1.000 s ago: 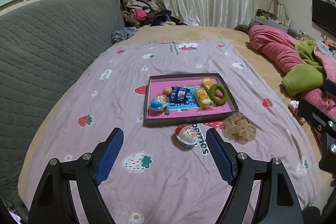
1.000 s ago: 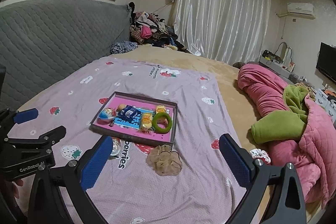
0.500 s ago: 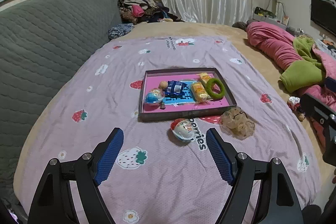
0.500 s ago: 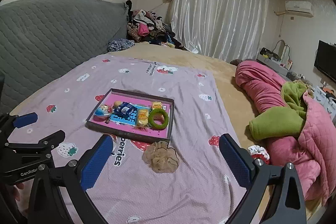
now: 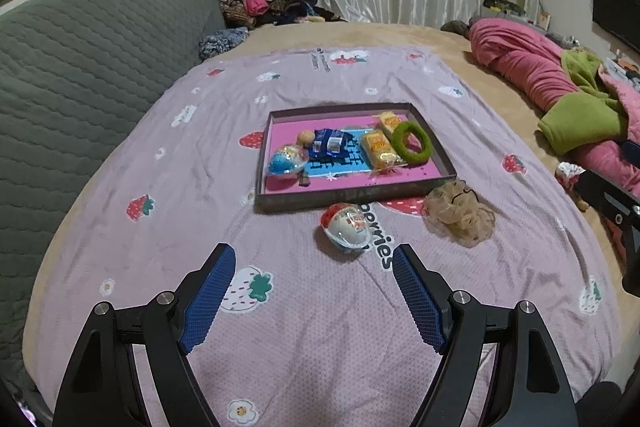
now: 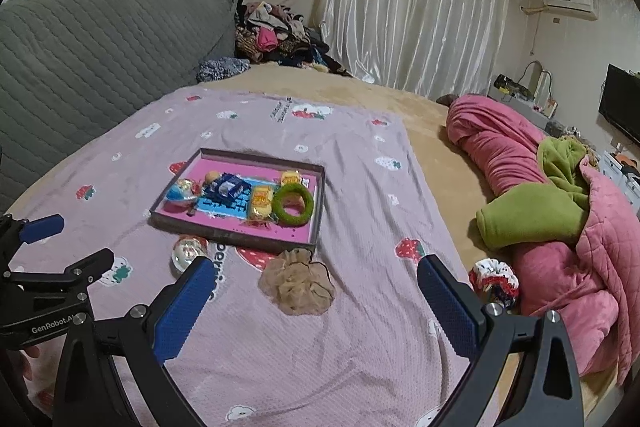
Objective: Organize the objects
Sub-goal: 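Withdraw both open tools from the tray toward the Kinder egg and scrunchie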
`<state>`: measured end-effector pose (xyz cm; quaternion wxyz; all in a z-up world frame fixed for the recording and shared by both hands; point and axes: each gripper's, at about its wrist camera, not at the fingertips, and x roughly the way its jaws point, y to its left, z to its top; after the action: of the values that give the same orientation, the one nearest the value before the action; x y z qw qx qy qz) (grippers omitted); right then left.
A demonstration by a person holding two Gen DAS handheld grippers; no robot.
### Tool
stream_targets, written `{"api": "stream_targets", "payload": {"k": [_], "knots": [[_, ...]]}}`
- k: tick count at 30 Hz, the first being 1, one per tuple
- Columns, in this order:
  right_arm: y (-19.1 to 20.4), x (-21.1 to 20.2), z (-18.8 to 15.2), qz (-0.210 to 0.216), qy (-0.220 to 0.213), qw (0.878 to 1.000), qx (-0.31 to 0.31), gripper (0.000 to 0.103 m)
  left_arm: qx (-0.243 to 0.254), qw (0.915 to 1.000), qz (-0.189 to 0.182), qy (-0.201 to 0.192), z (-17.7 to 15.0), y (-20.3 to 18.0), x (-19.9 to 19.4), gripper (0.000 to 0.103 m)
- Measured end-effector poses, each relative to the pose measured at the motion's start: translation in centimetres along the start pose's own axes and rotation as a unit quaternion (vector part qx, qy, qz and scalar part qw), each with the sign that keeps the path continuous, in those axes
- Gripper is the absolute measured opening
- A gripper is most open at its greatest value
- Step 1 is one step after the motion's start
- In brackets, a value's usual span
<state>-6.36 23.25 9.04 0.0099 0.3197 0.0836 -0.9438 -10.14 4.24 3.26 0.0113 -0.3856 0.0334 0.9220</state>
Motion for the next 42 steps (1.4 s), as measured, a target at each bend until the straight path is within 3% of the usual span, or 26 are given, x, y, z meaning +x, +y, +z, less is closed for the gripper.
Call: {"api": "stream_targets", "payload": {"k": [10, 24, 42], "knots": [[-0.6, 2.9, -1.6, 0.006, 0.019, 1.0, 0.003, 0.102, 0.013, 0.9992, 0.0, 0.037, -1.4, -1.2, 3.9, 0.082], [0.6, 7.4, -3.1, 0.023, 0.047, 0.999, -0.012, 0.102, 0.005, 0.9988, -0.006, 0.048, -1.3, -1.1, 7.0, 0.082], [0.9, 10.3, -2.9, 0.003, 0.056, 0.998, -0.032, 0.102, 0.002, 0.9977, -0.004, 0.068, -0.5, -1.2, 10.3, 0.082]]}}
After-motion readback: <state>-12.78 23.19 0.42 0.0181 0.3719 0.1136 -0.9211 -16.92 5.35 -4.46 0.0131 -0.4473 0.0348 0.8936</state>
